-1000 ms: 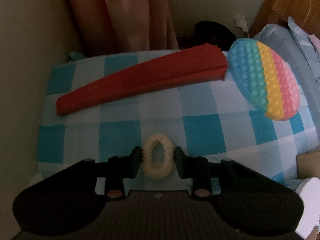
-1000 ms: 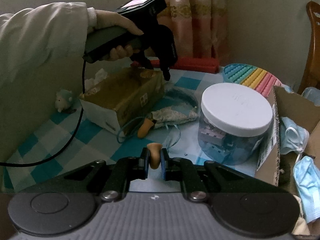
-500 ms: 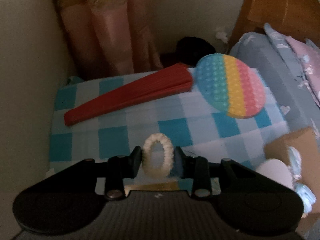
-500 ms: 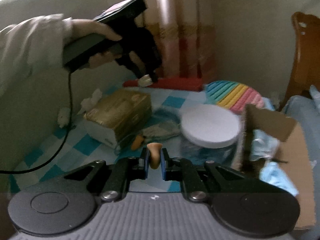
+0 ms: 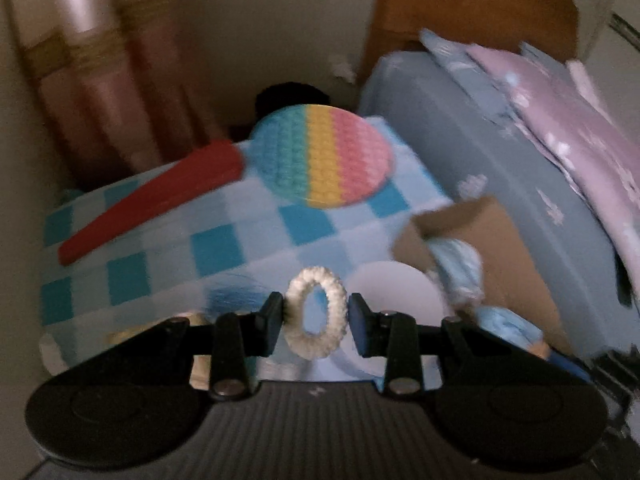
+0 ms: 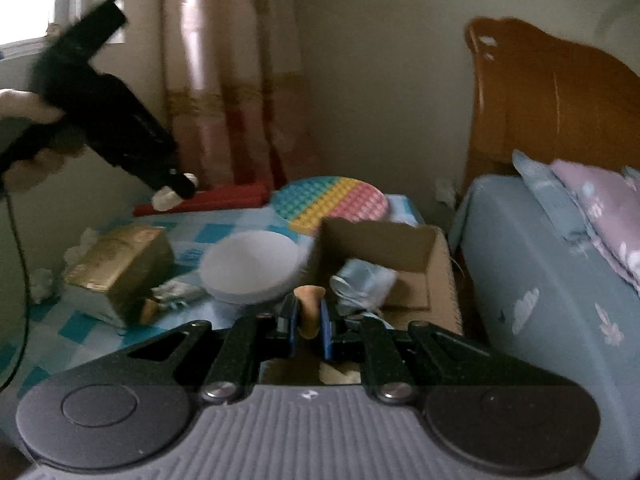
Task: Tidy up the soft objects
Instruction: 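Carry the ring with the left gripper into the box while the right drops the earplug there, then move both open grippers back over the table toward the glittery pouch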
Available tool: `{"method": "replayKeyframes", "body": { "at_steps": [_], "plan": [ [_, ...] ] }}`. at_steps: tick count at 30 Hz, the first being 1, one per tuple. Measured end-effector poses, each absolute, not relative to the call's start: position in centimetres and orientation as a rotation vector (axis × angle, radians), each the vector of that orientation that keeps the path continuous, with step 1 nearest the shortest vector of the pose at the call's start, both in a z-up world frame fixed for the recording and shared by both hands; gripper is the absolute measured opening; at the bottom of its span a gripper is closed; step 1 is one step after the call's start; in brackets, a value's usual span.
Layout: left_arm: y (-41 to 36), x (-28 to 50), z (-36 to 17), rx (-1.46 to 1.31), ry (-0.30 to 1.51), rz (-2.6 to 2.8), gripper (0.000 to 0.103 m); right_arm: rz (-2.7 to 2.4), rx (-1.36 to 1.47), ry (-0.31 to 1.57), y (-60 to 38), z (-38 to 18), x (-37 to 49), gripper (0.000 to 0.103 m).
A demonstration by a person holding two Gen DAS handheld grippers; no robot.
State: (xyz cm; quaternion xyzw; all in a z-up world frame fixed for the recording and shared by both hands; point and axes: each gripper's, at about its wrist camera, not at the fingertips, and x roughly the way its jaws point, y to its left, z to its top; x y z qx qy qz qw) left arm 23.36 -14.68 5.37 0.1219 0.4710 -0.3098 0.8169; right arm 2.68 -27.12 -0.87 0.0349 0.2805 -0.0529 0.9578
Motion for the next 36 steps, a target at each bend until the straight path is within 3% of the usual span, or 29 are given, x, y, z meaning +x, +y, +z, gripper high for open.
{"method": "replayKeyframes", "body": {
  "at_steps": [3,4,5,6,8,9,16,27,29,31,33,36],
  "plan": [
    [-16.5,21.9,5.5,0.283,1.002,-0.711,0.034,-0.122,0.095,0.587,-28.0,-1.7,3.0,0.015],
    [-17.1,21.4,5.5,0.296,1.0,-0.725,0.034,-0.118,0.105,0.595,-28.1,-2.0,3.2,0.02],
    [-17.8,21.0,5.5,0.308,0.998,-0.737,0.034,-0.115,0.116,0.602,-28.2,-2.2,3.3,0.036],
    [-18.4,20.7,5.5,0.314,0.998,-0.746,0.034,-0.109,0.124,0.604,-28.2,-2.3,3.2,0.042],
    [-19.6,20.0,5.6,0.33,0.998,-0.77,0.034,-0.101,0.129,0.592,-28.2,-2.3,2.7,0.067],
    [-20.2,19.7,5.6,0.337,0.999,-0.779,0.034,-0.099,0.129,0.585,-28.0,-2.2,2.6,0.07],
    [-24.8,18.1,5.1,0.368,1.007,-0.859,0.034,-0.084,0.141,0.574,-28.2,-2.2,1.9,0.078],
    [-31.5,17.7,2.6,0.375,1.054,-0.923,0.035,-0.099,0.147,0.603,-29.1,-2.9,1.2,0.078],
    [-31.9,17.8,2.3,0.362,1.05,-0.919,0.043,-0.1,0.148,0.602,-29.3,-2.9,1.1,0.078],
    [-31.8,18.1,2.3,0.336,1.052,-0.901,0.076,-0.099,0.147,0.604,-29.3,-2.9,1.1,0.079],
    [-31.4,18.3,2.4,0.316,1.032,-0.874,0.082,-0.091,0.151,0.608,-29.4,-2.9,1.1,0.079],
    [-30.5,18.5,2.7,0.286,1.035,-0.868,0.082,-0.083,0.157,0.608,-29.3,-2.9,1.0,0.079]
  ]
}}
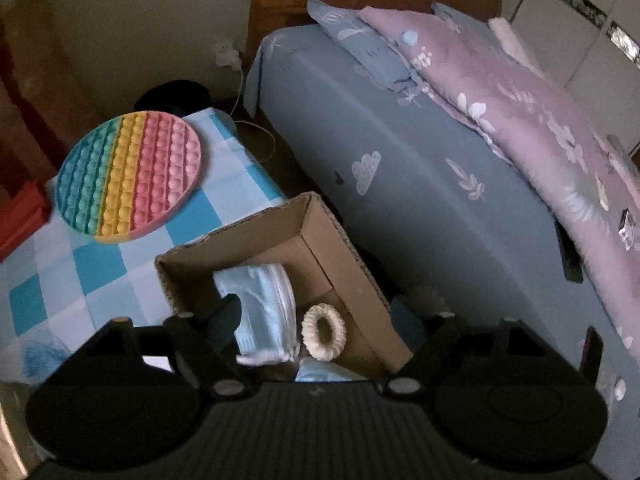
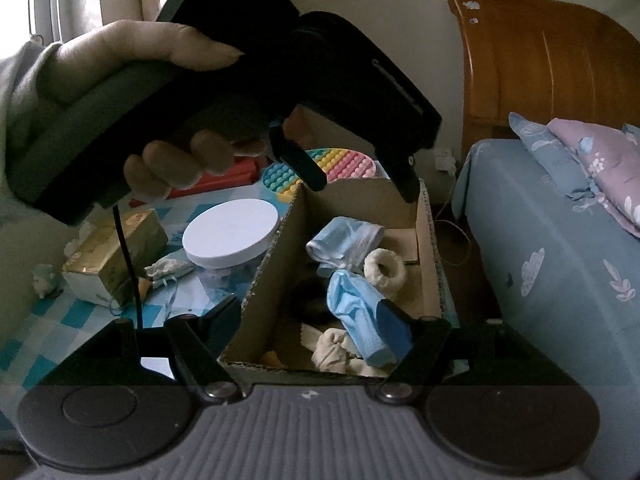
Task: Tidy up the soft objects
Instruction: 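Move both open grippers back over the table toward the glittery pouch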
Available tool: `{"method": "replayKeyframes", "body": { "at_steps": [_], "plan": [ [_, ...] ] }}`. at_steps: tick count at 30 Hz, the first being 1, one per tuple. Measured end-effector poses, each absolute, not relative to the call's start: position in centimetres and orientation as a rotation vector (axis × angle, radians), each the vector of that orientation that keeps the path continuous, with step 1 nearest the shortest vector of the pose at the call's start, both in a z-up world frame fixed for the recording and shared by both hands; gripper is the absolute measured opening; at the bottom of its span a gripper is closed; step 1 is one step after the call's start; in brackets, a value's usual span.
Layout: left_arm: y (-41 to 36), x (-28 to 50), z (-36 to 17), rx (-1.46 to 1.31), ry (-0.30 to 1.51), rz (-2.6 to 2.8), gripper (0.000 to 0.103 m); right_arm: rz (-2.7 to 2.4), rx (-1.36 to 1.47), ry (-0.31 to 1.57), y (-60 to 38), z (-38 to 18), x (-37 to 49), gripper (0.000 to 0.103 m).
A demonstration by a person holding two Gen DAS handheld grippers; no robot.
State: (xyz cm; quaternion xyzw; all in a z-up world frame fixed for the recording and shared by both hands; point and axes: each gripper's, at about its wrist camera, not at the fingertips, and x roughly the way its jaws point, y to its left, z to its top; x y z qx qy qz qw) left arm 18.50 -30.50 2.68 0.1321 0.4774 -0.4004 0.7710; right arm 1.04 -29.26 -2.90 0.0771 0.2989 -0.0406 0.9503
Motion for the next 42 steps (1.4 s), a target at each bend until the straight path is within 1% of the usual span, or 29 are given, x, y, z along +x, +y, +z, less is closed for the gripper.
{"method": "replayKeyframes", "body": {
  "at_steps": [3,5,7,8,15,21,29,36,39,42],
  "plan": [
    [-29.2,18.2,3.2,0.283,1.013,-0.851,0.082,-0.08,0.152,0.606,-28.9,-2.8,1.0,0.079],
    [-28.3,18.0,3.7,0.282,0.998,-0.842,0.084,-0.076,0.148,0.605,-28.7,-2.6,0.9,0.079],
    [-27.2,17.6,4.3,0.276,0.98,-0.822,0.09,-0.071,0.143,0.6,-28.3,-2.4,0.8,0.08],
    [-26.6,17.5,4.5,0.271,0.974,-0.813,0.09,-0.068,0.141,0.598,-28.1,-2.3,0.8,0.081],
    [-21.4,16.9,6.9,0.258,0.924,-0.754,0.091,-0.045,0.121,0.574,-26.7,-1.3,0.2,0.082],
    [-17.3,16.8,7.4,0.258,0.9,-0.694,0.091,-0.021,0.118,0.565,-25.9,-0.6,-0.3,0.082],
    [-14.0,17.6,5.1,0.23,0.946,-0.669,0.091,-0.008,0.107,0.559,-25.1,-0.2,-0.8,0.082],
    [-13.8,17.9,1.9,0.344,0.976,-0.709,0.09,-0.004,0.115,0.572,-25.0,-0.5,-0.5,0.082],
    [-13.5,18.8,0.5,0.373,1.016,-0.736,0.087,-0.003,0.12,0.575,-25.1,-0.7,-0.3,0.082],
    [-13.1,19.9,-0.7,0.401,1.051,-0.734,0.08,0.0,0.129,0.577,-25.3,-1.0,-0.1,0.082]
  ]
}}
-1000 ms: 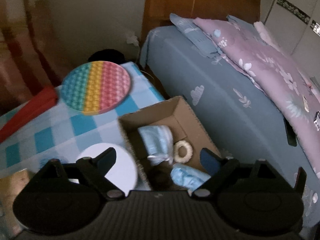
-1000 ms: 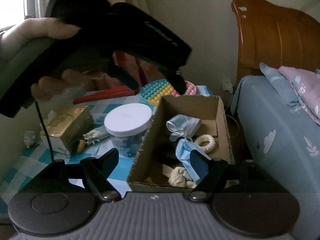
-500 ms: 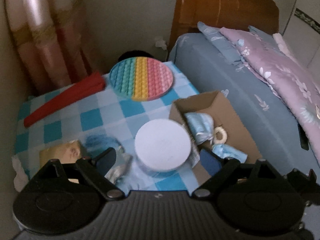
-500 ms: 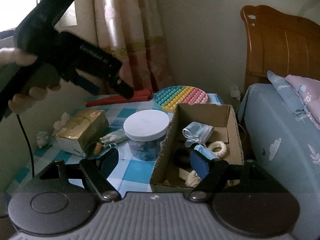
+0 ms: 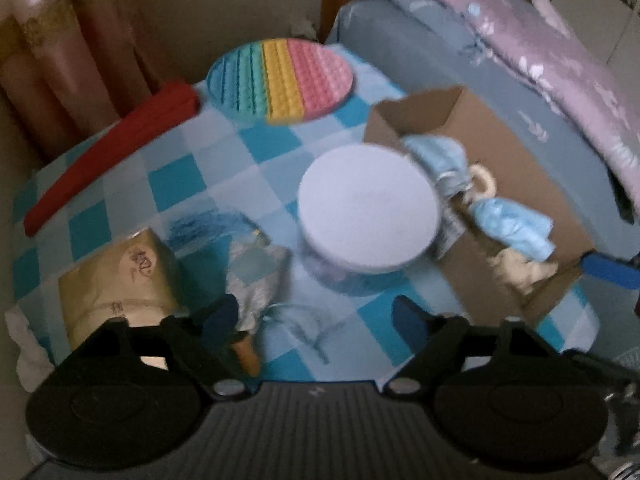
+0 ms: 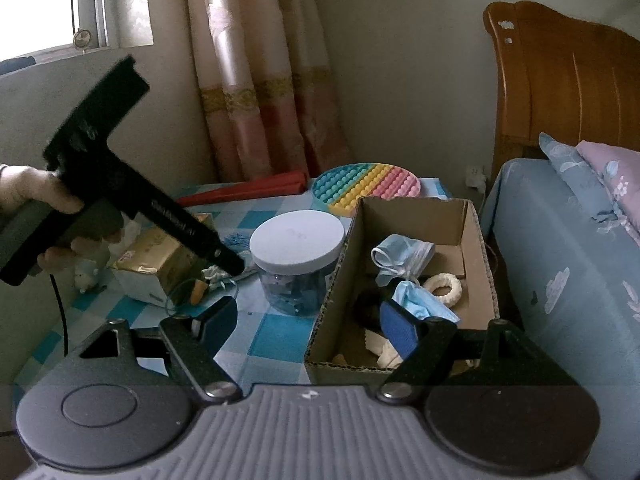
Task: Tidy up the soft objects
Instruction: 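Move both open grippers back over the table toward the glittery pouch, then grasp the silver glittery pouch with the left gripper and lift it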
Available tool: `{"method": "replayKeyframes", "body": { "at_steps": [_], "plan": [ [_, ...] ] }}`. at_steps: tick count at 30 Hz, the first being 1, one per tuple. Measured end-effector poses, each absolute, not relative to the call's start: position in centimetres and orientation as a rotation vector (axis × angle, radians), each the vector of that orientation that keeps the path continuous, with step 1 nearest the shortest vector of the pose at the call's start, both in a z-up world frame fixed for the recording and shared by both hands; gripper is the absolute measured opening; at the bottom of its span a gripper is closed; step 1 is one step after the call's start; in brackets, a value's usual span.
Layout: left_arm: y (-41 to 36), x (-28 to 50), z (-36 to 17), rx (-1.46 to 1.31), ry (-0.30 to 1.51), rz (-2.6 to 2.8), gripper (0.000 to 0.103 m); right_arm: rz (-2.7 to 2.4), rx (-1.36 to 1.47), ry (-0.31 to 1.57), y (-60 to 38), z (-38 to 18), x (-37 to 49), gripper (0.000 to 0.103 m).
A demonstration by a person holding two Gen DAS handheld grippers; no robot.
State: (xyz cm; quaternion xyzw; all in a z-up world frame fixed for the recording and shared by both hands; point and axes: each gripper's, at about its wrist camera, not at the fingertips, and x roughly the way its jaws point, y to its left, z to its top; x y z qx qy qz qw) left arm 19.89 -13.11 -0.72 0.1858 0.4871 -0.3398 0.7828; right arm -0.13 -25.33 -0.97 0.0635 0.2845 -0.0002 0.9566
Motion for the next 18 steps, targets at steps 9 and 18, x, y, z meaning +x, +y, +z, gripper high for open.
{"method": "replayKeyframes", "body": {
  "at_steps": [9,18],
  "plan": [
    [-12.7,22.4,-3.6,0.44,1.106,-0.713,0.07,0.02,0.158,0.595,-25.9,-1.6,0.9,0.082],
    [-13.8,24.0,-4.9,0.511,1.123,-0.765,0.066,0.129,0.08,0.623,-23.9,-1.7,1.5,0.082]
  ]
}}
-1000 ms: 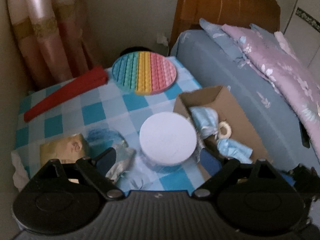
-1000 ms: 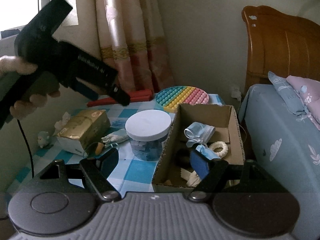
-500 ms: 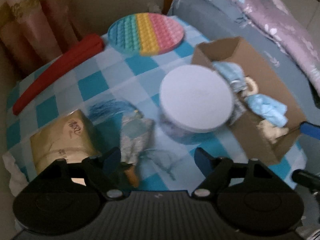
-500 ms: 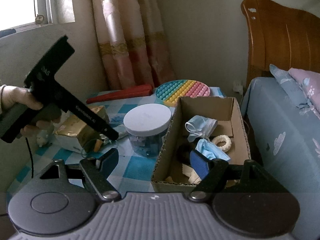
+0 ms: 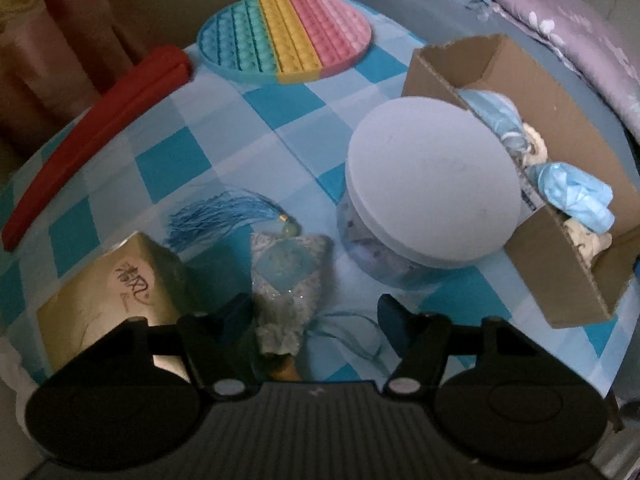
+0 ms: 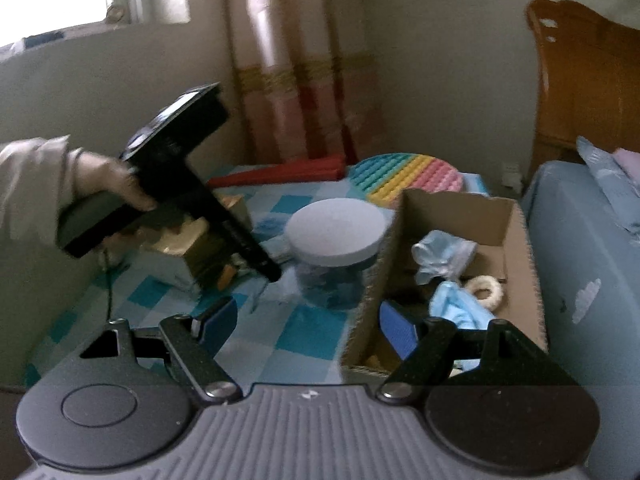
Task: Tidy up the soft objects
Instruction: 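Grasp the silver glittery pouch with the left gripper and lift it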
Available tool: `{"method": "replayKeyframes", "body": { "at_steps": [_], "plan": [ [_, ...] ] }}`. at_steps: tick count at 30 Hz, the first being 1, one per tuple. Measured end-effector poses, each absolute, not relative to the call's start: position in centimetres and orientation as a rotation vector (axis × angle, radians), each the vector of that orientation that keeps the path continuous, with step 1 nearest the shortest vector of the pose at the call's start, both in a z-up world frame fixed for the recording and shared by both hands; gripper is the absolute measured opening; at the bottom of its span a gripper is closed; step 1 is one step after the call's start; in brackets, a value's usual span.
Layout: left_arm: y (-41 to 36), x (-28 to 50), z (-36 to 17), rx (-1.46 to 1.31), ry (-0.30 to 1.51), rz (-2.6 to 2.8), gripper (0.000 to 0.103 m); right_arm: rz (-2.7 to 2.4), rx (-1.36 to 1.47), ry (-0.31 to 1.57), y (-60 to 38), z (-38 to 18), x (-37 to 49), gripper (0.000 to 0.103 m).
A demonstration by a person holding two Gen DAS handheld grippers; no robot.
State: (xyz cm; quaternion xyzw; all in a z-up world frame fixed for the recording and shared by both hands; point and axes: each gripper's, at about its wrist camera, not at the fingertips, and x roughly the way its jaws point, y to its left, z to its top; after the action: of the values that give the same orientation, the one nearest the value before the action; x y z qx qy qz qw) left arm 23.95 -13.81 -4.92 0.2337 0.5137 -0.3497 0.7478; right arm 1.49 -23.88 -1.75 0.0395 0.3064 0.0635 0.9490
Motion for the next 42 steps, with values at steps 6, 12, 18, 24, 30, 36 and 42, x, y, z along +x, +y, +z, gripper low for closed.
{"method": "replayKeyframes", "body": {
  "at_steps": [6,12,18,24,30,36,42],
  "plan": [
    [-13.9,24.4,-5.3,0.518,1.119,-0.801,0.066,0.19,0.042,0.661,-22.1,-2.2,2.2,0.082],
    [-14.4,24.3,-5.3,0.548,1.117,-0.842,0.063,0.22,0.025,0.671,-20.9,-2.3,2.5,0.082],
    [-14.1,24.7,-5.1,0.529,1.124,-0.843,0.031,0.22,0.031,0.673,-20.7,-2.4,2.8,0.085],
    [-13.6,24.7,-4.8,0.493,1.129,-0.832,0.027,0.218,0.038,0.667,-20.9,-2.3,3.0,0.085],
    [-12.7,24.2,-3.0,0.452,1.096,-0.815,0.026,0.218,0.023,0.666,-20.8,-2.3,2.9,0.085],
    [-11.9,23.5,-0.5,0.428,1.057,-0.802,0.026,0.245,0.014,0.673,-20.2,-2.9,3.4,0.085],
    [-10.9,23.1,1.9,0.35,1.021,-0.78,0.026,0.294,-0.05,0.678,-18.1,-3.9,4.8,0.077]
  ]
}}
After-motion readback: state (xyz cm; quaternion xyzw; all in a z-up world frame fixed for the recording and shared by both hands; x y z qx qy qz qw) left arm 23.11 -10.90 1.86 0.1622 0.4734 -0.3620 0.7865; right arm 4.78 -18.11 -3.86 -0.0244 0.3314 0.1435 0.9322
